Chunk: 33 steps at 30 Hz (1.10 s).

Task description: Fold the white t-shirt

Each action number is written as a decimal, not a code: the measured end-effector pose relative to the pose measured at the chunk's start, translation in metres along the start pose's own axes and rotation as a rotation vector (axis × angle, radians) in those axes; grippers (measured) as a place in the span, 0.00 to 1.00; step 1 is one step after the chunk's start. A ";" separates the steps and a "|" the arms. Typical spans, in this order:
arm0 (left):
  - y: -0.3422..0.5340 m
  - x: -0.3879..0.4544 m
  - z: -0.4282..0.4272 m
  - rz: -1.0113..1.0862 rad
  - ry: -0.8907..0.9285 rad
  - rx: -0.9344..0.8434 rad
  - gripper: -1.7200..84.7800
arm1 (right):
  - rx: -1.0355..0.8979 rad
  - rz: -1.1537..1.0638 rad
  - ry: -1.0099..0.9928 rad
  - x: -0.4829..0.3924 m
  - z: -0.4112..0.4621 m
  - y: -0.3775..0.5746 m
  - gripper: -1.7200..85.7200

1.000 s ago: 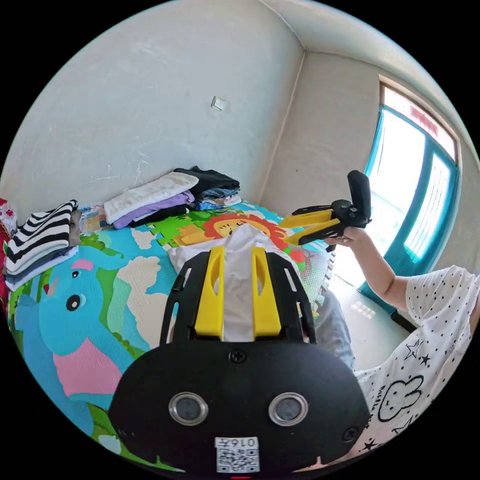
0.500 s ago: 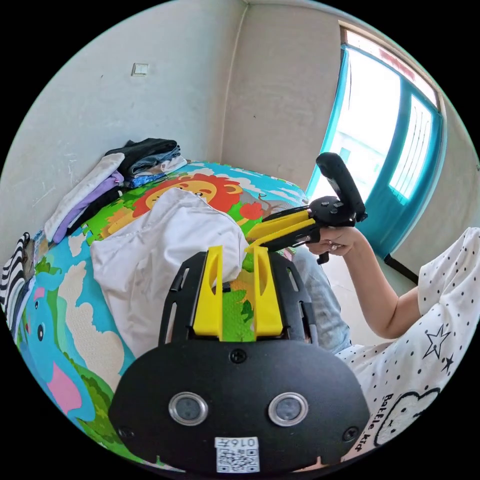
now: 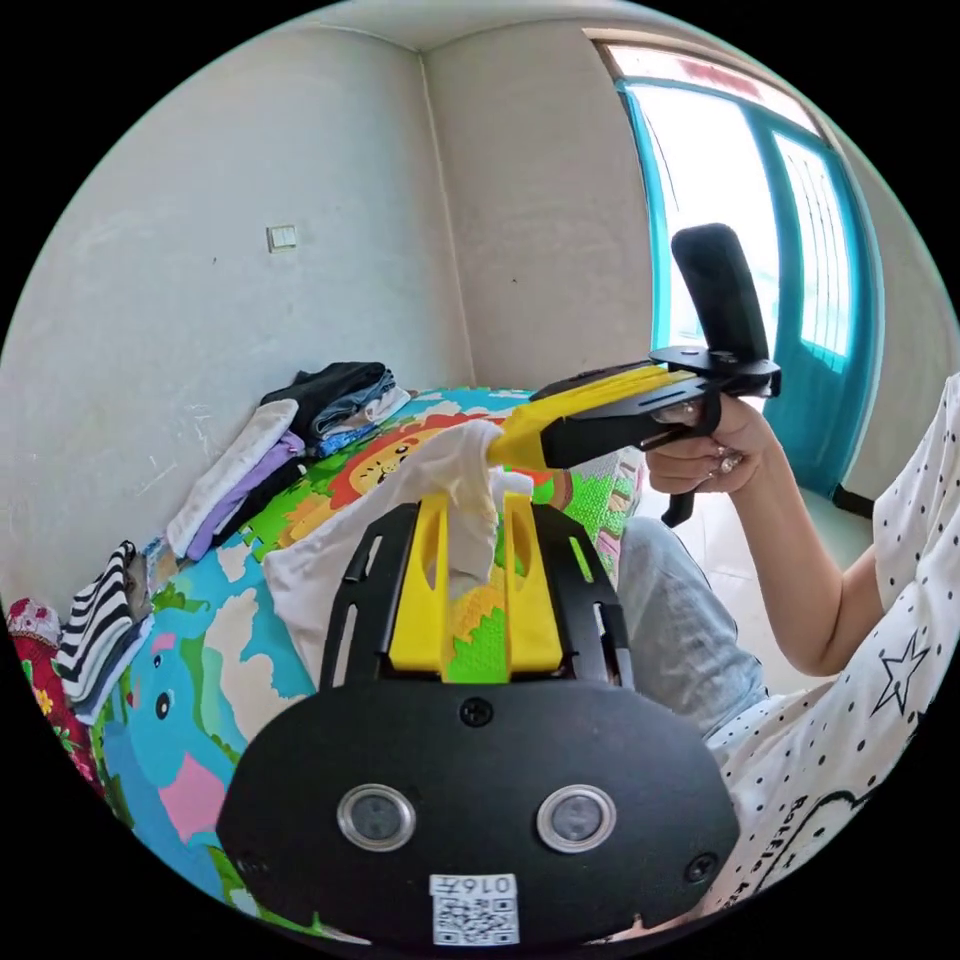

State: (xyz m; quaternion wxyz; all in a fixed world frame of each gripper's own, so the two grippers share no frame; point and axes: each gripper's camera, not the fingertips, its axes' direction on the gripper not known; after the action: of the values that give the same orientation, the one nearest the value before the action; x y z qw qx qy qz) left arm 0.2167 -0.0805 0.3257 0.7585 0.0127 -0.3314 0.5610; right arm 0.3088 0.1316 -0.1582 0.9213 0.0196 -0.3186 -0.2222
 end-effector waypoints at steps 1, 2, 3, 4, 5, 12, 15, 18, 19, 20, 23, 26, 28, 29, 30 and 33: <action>0.007 -0.005 -0.017 -0.003 -0.026 0.024 0.03 | -0.001 -0.020 0.002 -0.006 0.000 -0.001 0.03; 0.011 -0.009 -0.026 -0.004 -0.025 0.036 0.02 | 0.017 -0.053 0.008 -0.017 -0.001 -0.003 0.03; 0.019 -0.022 -0.046 -0.030 -0.016 0.061 0.02 | 0.054 -0.075 0.001 -0.024 -0.006 -0.001 0.03; 0.029 -0.039 -0.068 -0.084 -0.016 0.098 0.01 | 0.081 -0.077 -0.010 -0.026 -0.009 0.001 0.04; 0.035 -0.049 -0.079 -0.115 -0.015 0.115 0.01 | 0.141 -0.055 -0.029 -0.025 -0.018 0.005 0.04; 0.102 -0.120 -0.162 -0.271 0.022 0.165 0.01 | 0.070 0.023 0.051 -0.031 -0.016 0.035 0.14; 0.119 -0.122 -0.176 -0.258 -0.006 0.159 0.01 | 0.025 -0.018 -0.045 -0.049 0.000 0.038 0.14; 0.136 -0.129 -0.189 -0.256 -0.002 0.167 0.01 | -0.040 -0.035 -0.011 -0.065 0.015 0.038 0.13; 0.144 -0.133 -0.194 -0.260 -0.001 0.168 0.01 | -0.064 -0.047 0.000 -0.068 0.018 0.038 0.13; 0.148 -0.136 -0.196 -0.262 -0.005 0.168 0.01 | -0.102 -0.063 0.036 -0.074 0.023 0.037 0.12; 0.169 -0.154 -0.215 -0.281 -0.034 0.179 0.01 | -0.118 -0.038 0.154 -0.077 0.020 0.034 0.04; 0.192 -0.188 -0.245 -0.317 -0.027 0.228 0.01 | -0.001 0.009 0.199 -0.067 -0.011 0.027 0.03; 0.210 -0.216 -0.277 -0.356 -0.083 0.279 0.01 | 0.043 0.032 0.244 -0.059 -0.031 0.019 0.02; 0.214 -0.223 -0.286 -0.364 -0.114 0.287 0.01 | 0.065 0.042 0.299 -0.054 -0.043 0.012 0.02; 0.221 -0.237 -0.304 -0.378 -0.178 0.291 0.01 | 0.080 0.052 0.374 -0.049 -0.056 0.004 0.02; 0.237 -0.271 -0.346 -0.404 -0.290 0.311 0.01 | 0.154 0.099 0.532 -0.033 -0.092 -0.016 0.02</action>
State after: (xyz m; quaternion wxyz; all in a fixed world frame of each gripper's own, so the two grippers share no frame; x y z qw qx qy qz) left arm 0.1409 -0.0857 -0.1680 0.7884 0.2747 -0.3371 0.4350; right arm 0.3341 0.1216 -0.2535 0.9780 0.1316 -0.0821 -0.1392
